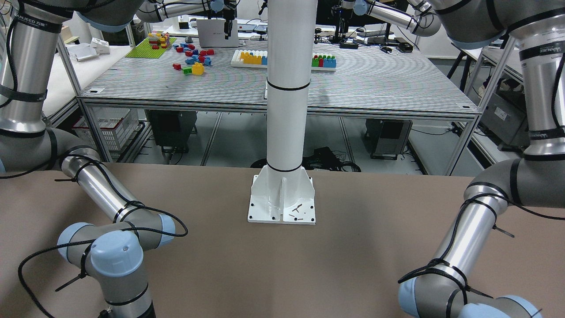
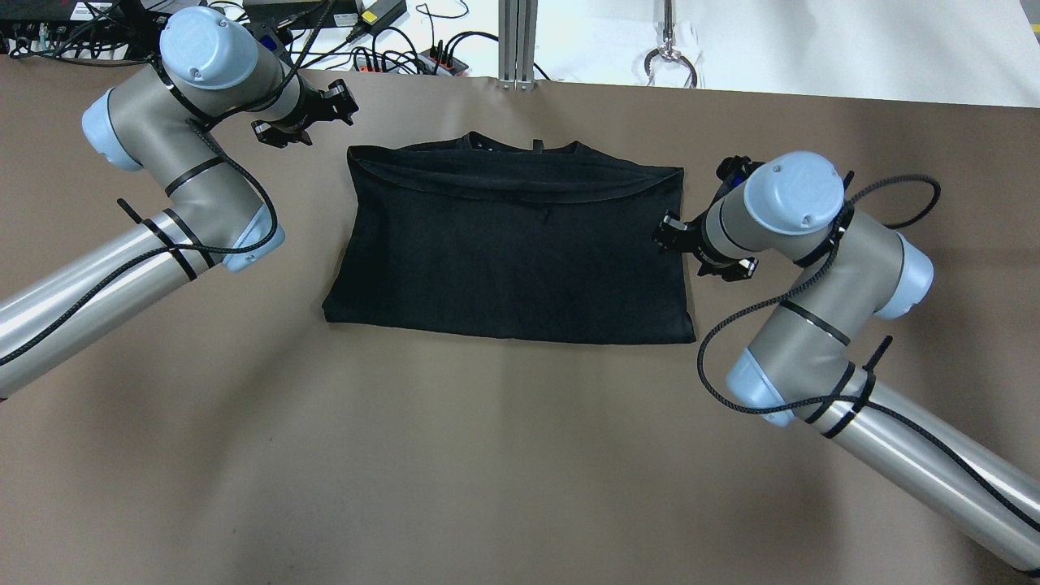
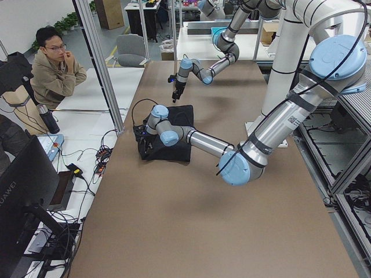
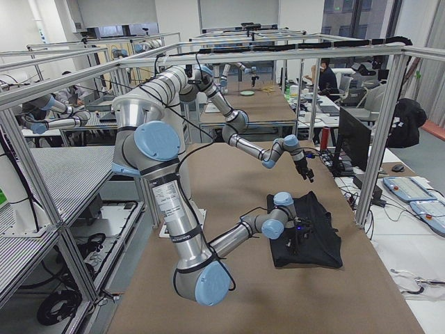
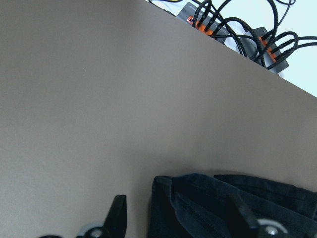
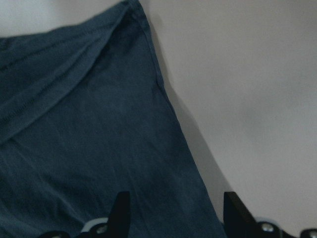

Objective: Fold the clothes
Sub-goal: 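Release the hem and move the right gripper to the folded bottom corner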

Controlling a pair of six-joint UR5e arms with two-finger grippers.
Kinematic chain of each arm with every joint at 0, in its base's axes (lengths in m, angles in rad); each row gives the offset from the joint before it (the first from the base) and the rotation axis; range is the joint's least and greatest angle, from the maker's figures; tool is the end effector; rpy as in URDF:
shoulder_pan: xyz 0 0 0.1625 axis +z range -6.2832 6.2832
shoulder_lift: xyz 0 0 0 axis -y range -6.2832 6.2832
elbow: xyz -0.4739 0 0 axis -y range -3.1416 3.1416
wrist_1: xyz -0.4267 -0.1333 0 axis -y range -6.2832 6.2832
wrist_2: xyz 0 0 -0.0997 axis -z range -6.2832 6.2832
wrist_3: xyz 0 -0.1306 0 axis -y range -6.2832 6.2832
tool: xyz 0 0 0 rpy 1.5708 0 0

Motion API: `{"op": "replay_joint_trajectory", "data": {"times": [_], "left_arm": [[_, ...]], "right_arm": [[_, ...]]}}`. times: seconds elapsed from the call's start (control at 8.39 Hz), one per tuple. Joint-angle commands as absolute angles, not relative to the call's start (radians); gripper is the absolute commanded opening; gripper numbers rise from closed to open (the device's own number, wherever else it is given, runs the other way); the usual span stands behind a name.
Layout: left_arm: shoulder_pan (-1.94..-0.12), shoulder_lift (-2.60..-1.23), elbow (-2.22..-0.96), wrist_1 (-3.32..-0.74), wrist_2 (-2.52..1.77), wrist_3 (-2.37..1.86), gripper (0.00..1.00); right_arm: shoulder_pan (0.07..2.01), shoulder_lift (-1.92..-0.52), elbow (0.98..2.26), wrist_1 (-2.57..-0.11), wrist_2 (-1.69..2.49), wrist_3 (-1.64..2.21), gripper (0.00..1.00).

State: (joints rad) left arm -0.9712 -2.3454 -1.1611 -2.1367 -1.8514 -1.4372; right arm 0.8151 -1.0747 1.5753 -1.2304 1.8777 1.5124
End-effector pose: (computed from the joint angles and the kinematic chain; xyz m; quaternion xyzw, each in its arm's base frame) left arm 0.4222 -0.7898 0.3439 0.1268 0.4439 -0.3025 0.8339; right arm -0.4523 -0.6169 0.3832 0.0442 -0.4246 0.2753 0.8614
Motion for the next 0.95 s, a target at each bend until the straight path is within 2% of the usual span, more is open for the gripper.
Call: {"op": "replay_joint_trajectory", "data": {"times": [0.0, 0.36, 0.48, 0.6, 0.72, 0.83], "left_arm": [[-0.976, -2.341, -1.176, -2.135, -1.845, -1.439, 0.75], [-0.974, -2.333, -1.209, -2.126, -1.816, -1.443, 0.76], [-0.974, -2.333, -1.215, -2.125, -1.816, -1.443, 0.76], [-0.974, -2.333, -1.215, -2.125, -1.812, -1.443, 0.76], [-0.974, -2.333, -1.216, -2.125, -1.807, -1.443, 0.76], [-0.974, -2.333, -1.216, -2.125, -1.801, -1.443, 0.76]], "right_arm": [[0.74, -1.167, 1.612, -1.162, 1.87, 1.582, 0.72], [0.732, -1.209, 1.611, -1.109, 1.871, 1.62, 0.7], [0.724, -1.21, 1.609, -1.108, 1.87, 1.623, 0.64], [0.721, -1.21, 1.609, -1.108, 1.871, 1.684, 0.3], [0.716, -1.212, 1.606, -1.108, 1.871, 1.701, 0.0], [0.712, -1.216, 1.608, -1.108, 1.871, 1.701, 0.0]]}}
